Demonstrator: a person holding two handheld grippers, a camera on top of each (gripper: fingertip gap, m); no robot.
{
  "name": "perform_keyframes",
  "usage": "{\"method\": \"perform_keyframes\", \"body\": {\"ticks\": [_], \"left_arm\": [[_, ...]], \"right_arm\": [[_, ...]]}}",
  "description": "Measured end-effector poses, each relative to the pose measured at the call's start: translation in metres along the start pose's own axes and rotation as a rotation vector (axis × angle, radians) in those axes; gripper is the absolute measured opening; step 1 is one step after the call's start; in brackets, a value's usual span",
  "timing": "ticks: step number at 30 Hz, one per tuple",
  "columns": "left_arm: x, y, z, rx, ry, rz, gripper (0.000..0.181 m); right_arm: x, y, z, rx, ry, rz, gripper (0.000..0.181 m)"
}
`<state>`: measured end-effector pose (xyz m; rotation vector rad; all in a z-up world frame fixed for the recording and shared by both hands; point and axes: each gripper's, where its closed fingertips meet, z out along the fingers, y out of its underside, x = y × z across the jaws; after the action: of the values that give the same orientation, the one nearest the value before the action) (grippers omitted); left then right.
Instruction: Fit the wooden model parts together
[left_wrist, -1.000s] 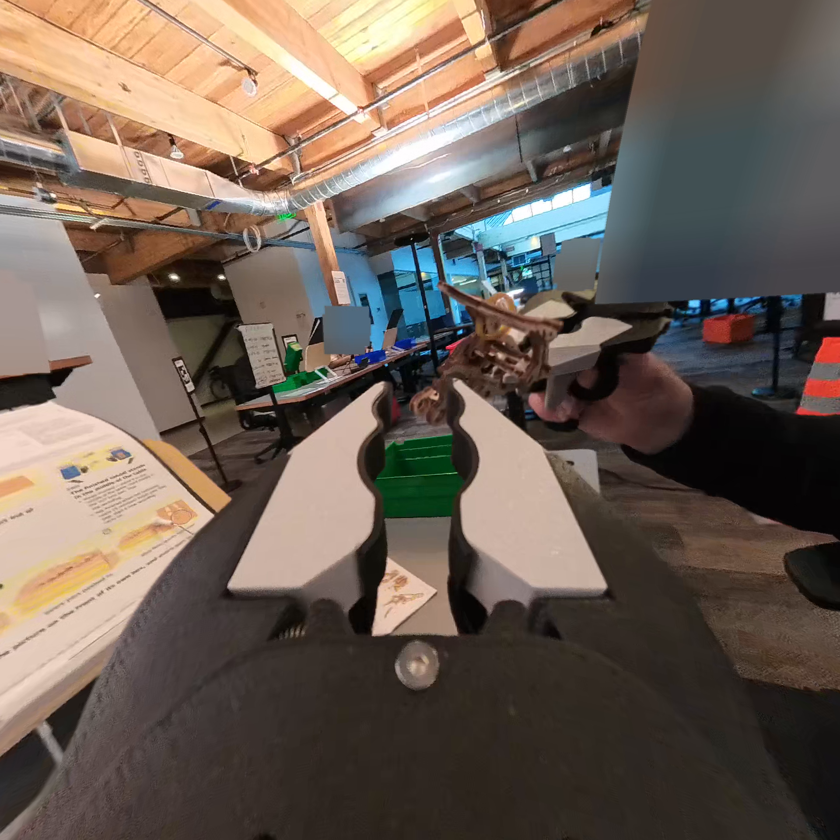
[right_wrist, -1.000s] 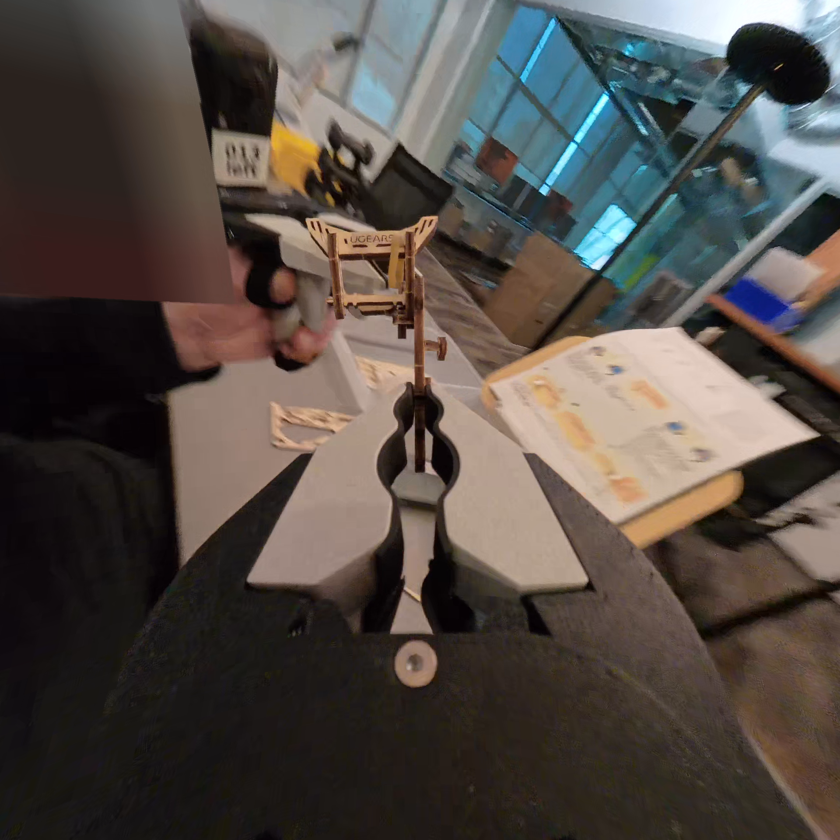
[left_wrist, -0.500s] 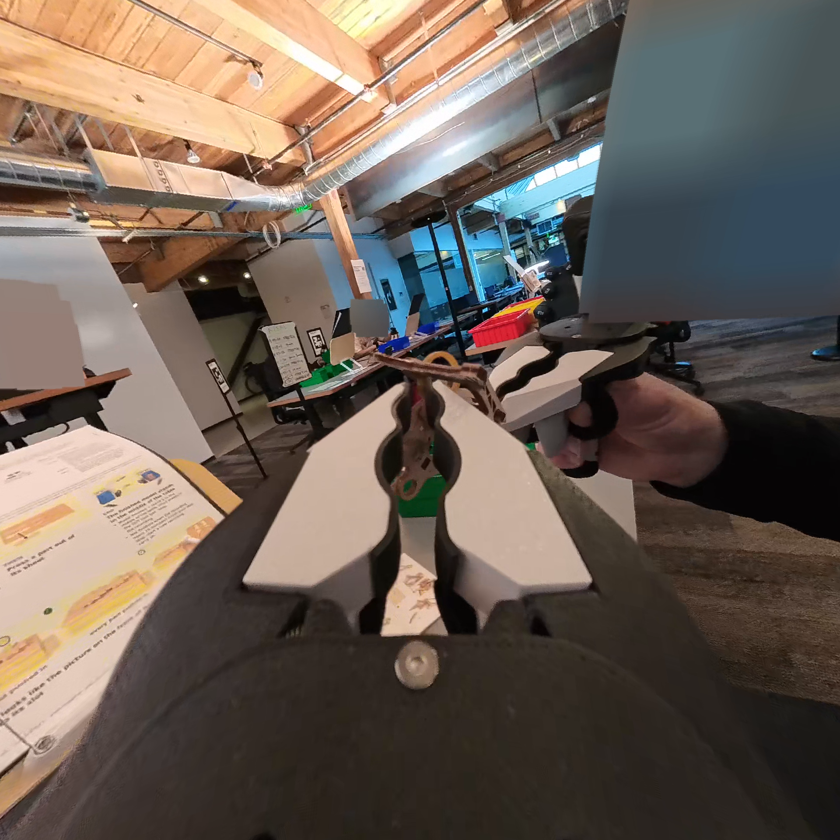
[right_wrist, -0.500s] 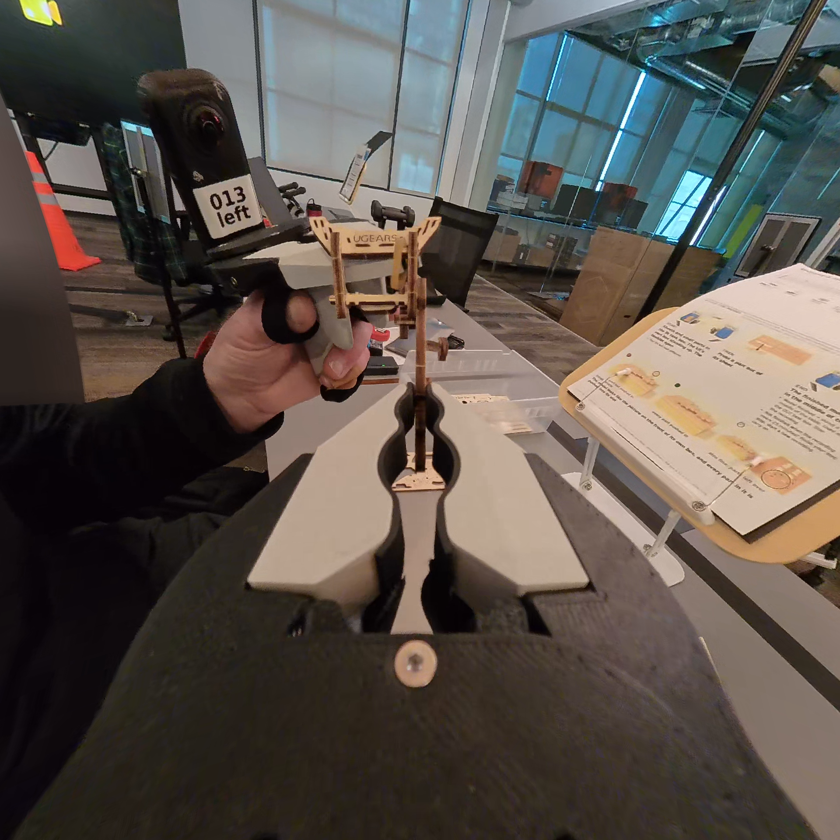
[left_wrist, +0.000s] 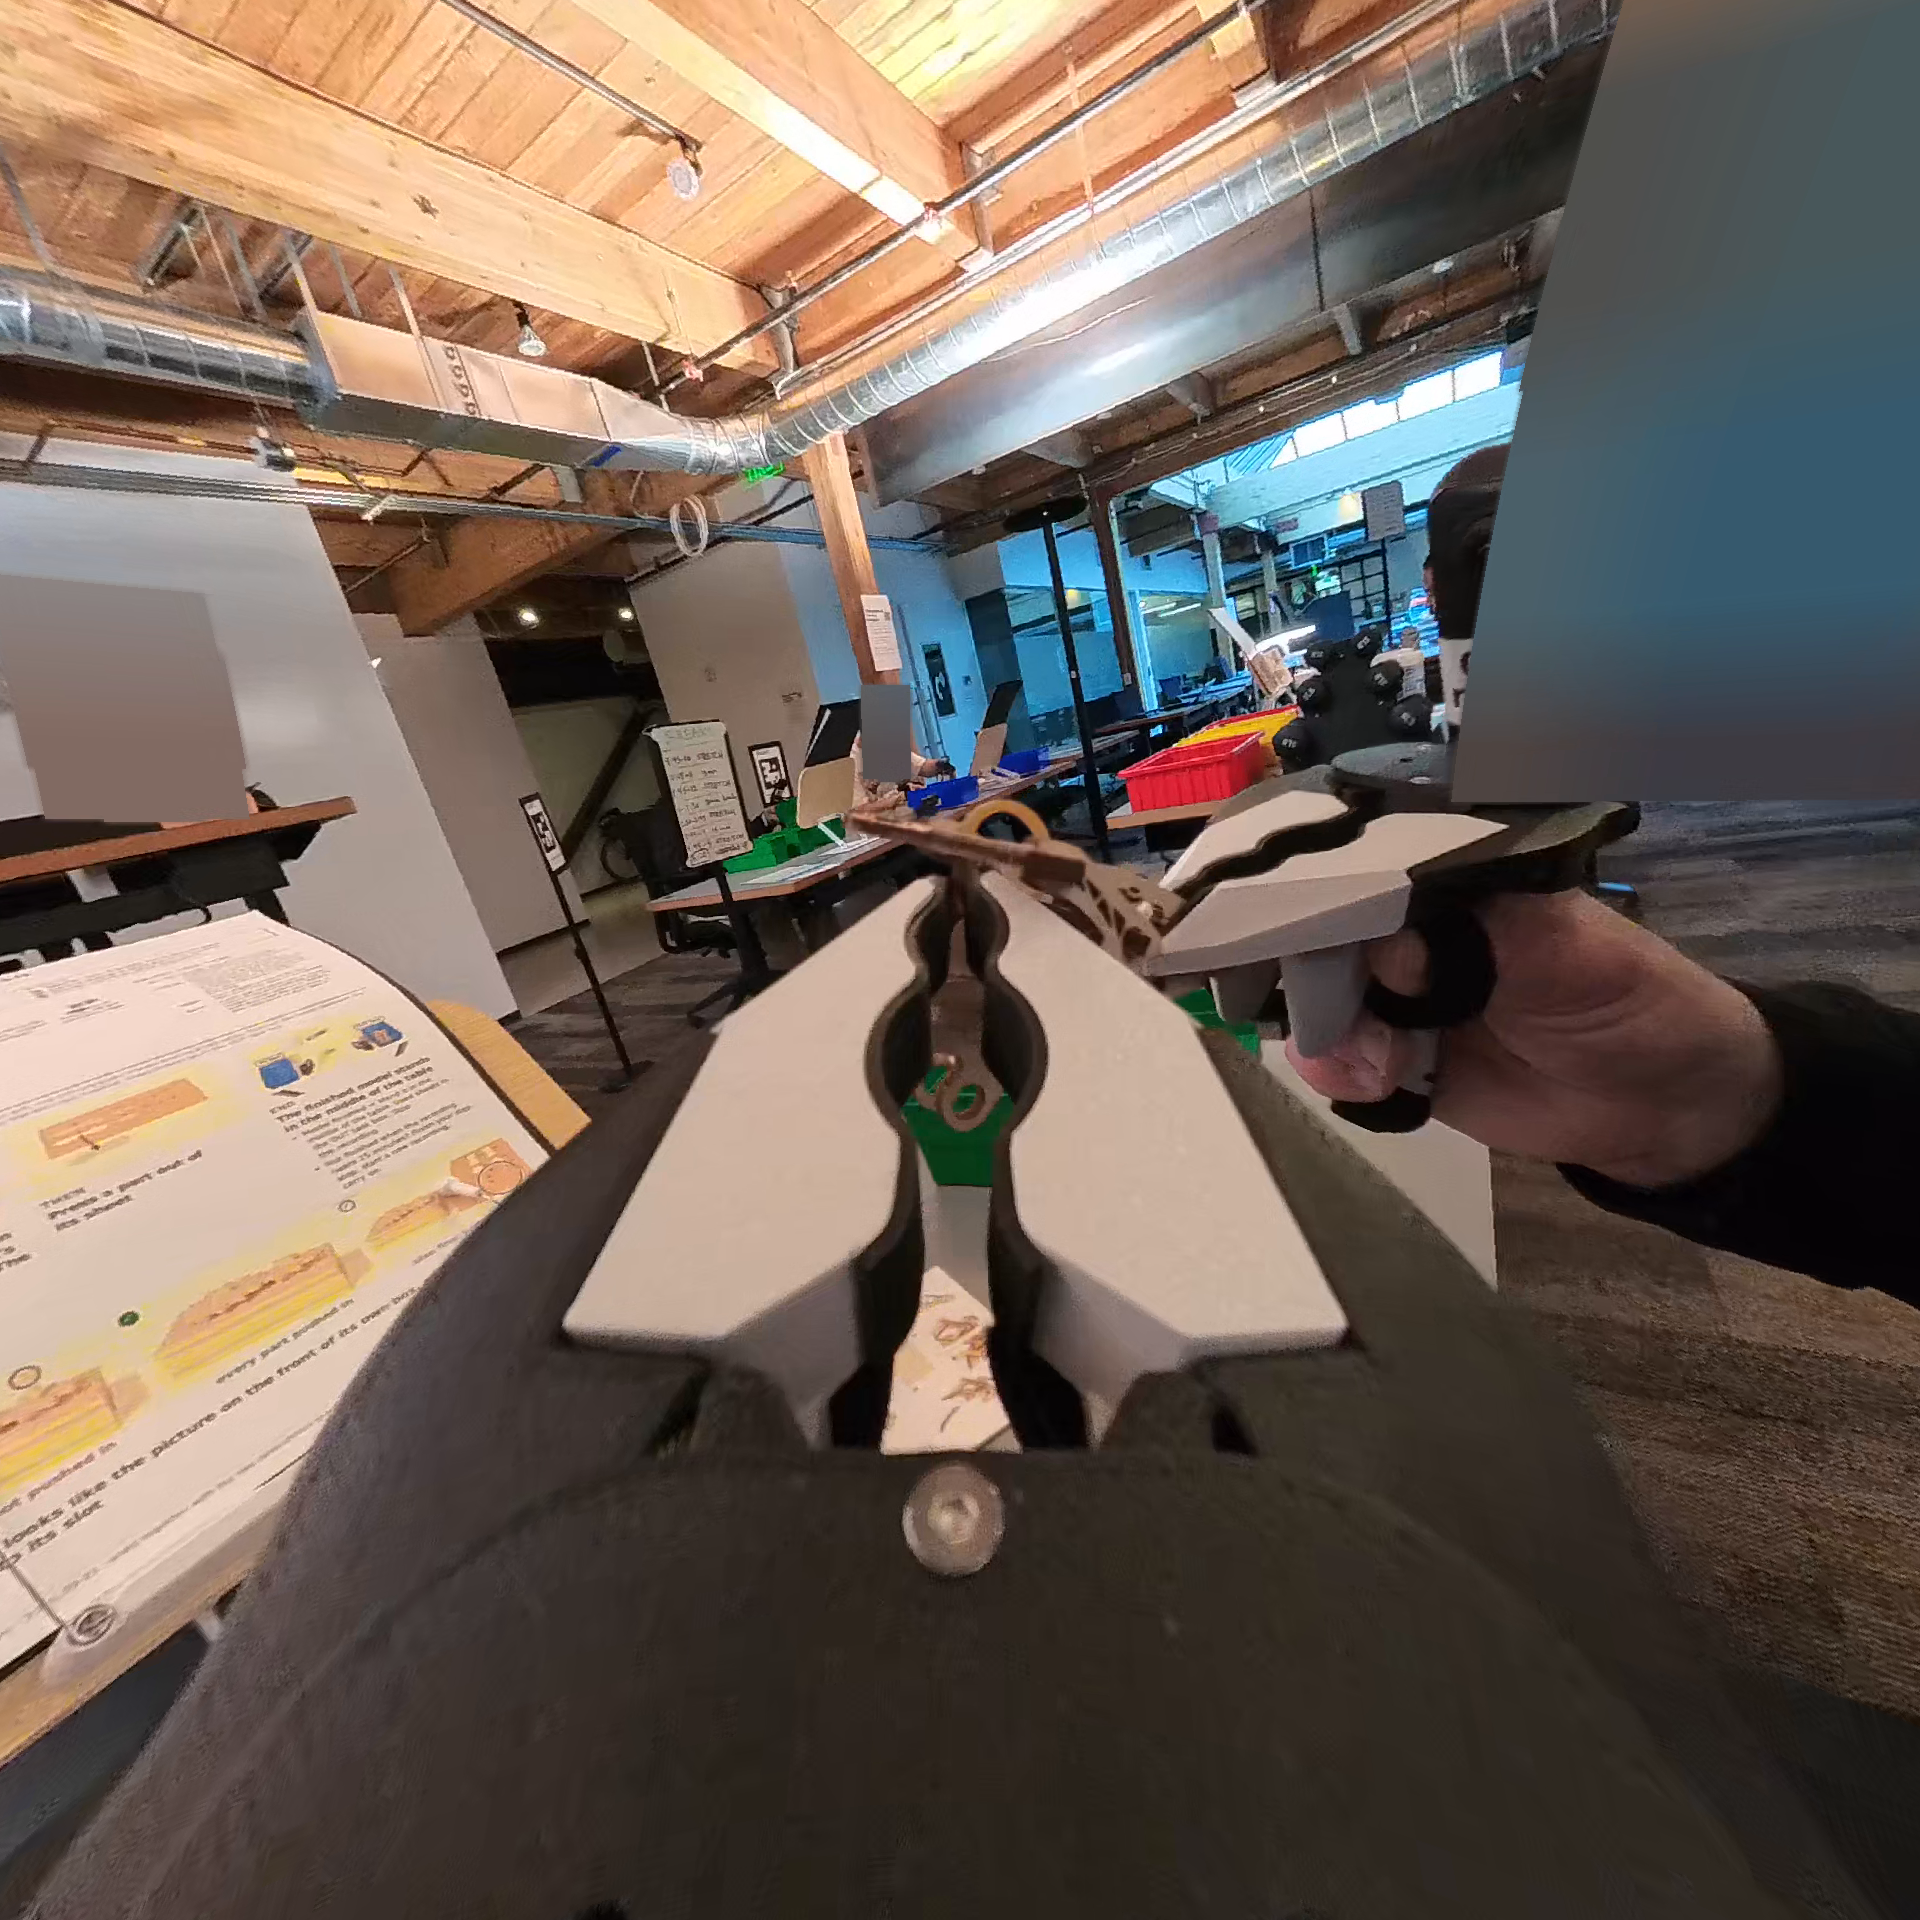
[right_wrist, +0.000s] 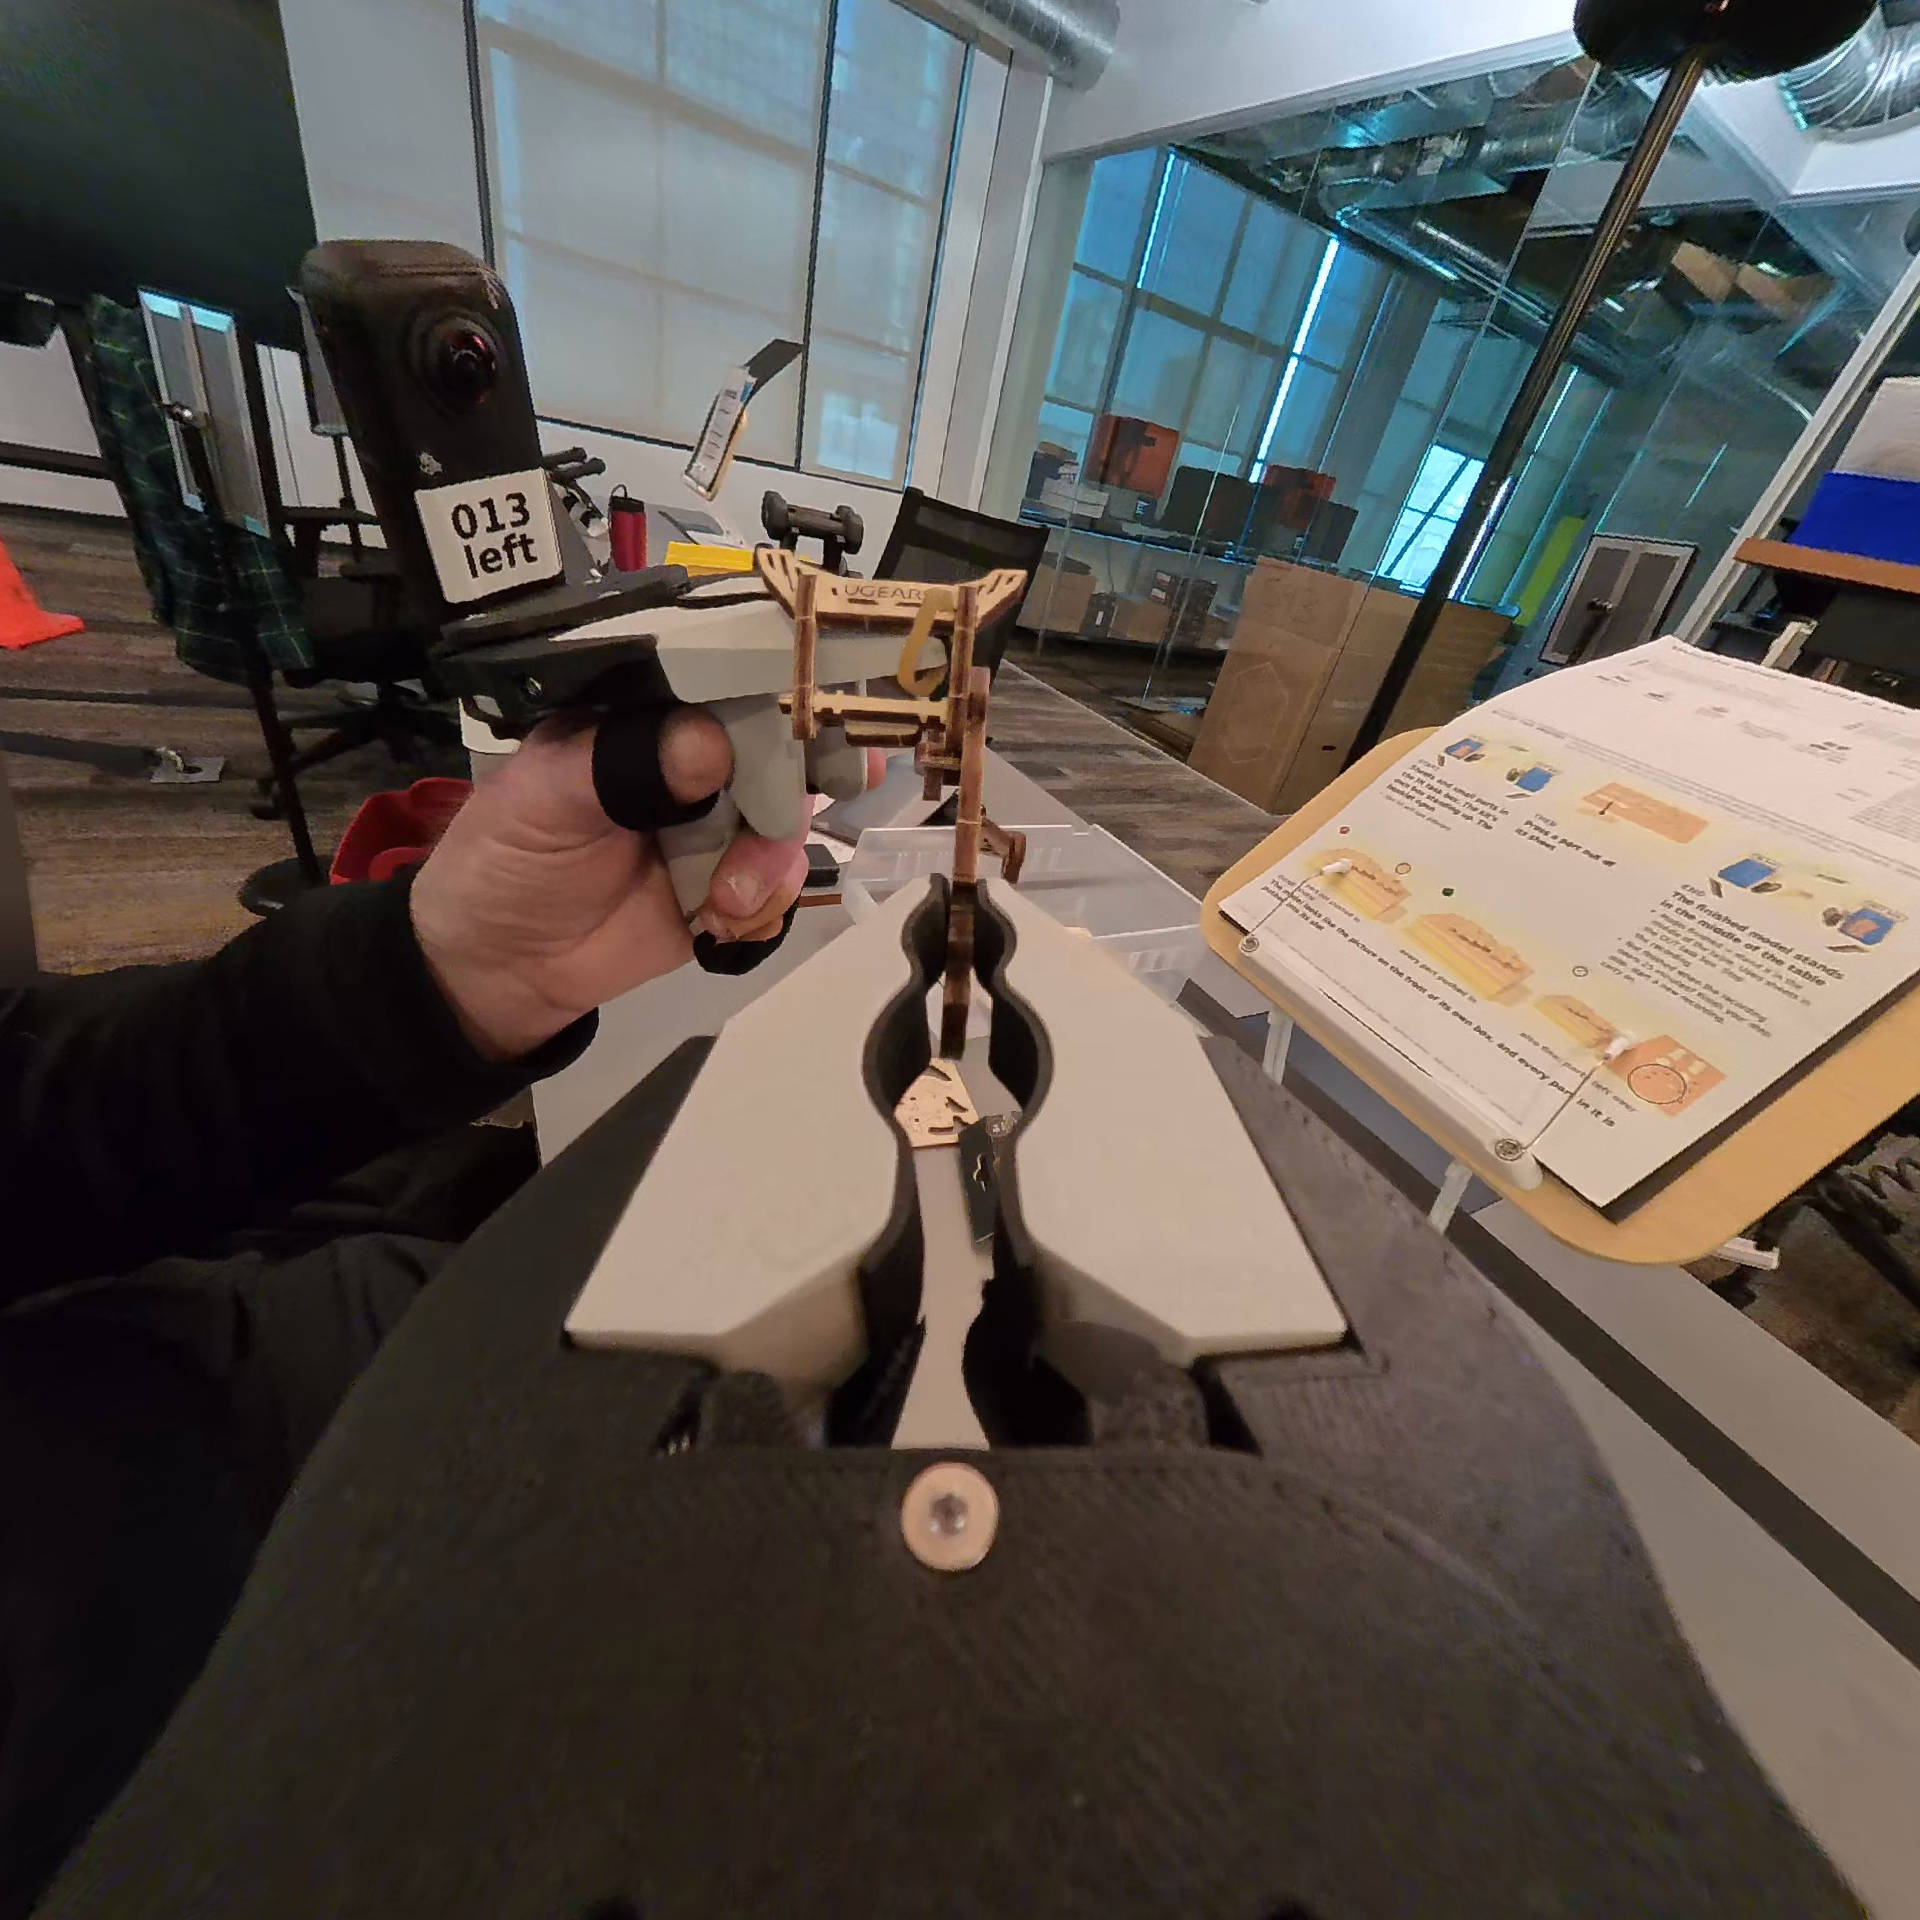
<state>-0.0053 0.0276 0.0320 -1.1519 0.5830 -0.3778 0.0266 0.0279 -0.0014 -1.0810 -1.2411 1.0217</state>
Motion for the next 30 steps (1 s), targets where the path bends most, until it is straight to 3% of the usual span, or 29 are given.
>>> {"method": "perform_keyframes", "body": {"ticks": [1,21,30], "left_arm": [[-0.001,0.002,0.001,-0.009,-0.002,-0.002,0.0],[-0.014,0.032,0.019,-0.097,-0.113,0.076,0.0],[-0.004,0.04,0.032,-0.111,-0.07,0.075,0.0]], "right_arm": [[0.001,0.001,0.0,0.003,-0.001,0.01,0.001],[0.021,0.019,0.001,0.053,-0.022,0.144,0.003],[0.03,0.025,0.002,0.074,-0.083,0.239,0.018]]}}
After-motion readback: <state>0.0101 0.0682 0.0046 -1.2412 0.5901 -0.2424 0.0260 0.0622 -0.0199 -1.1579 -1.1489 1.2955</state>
